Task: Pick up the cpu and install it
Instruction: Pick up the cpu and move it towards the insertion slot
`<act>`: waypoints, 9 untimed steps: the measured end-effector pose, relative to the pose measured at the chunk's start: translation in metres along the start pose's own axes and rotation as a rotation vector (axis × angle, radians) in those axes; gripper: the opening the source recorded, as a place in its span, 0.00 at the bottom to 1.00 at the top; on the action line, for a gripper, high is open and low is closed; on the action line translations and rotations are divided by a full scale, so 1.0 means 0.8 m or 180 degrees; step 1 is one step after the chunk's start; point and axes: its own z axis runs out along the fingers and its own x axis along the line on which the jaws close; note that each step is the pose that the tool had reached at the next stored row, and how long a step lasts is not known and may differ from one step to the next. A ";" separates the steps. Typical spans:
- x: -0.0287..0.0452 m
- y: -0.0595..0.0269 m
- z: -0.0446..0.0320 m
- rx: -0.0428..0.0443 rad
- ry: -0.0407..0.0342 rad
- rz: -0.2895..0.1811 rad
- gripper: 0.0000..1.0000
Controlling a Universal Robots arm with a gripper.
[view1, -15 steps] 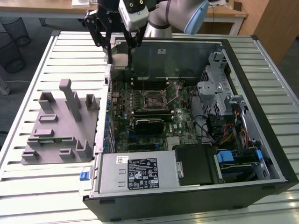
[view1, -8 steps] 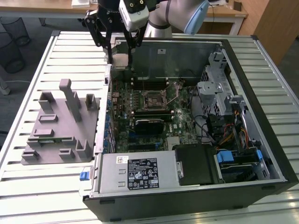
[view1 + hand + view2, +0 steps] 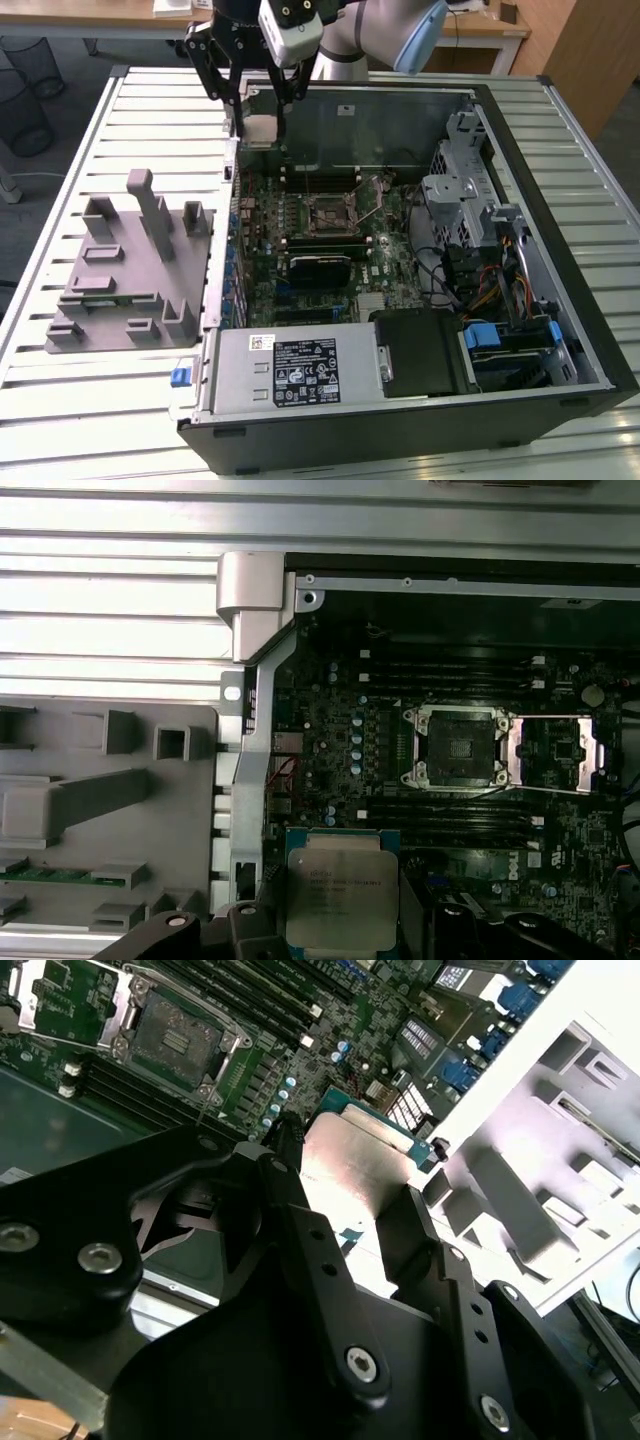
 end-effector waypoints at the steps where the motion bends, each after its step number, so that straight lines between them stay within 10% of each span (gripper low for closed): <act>1: -0.0002 0.000 0.0000 0.0000 0.0000 0.0000 0.54; 9: -0.0025 0.000 0.0000 0.0000 0.0000 0.0000 0.54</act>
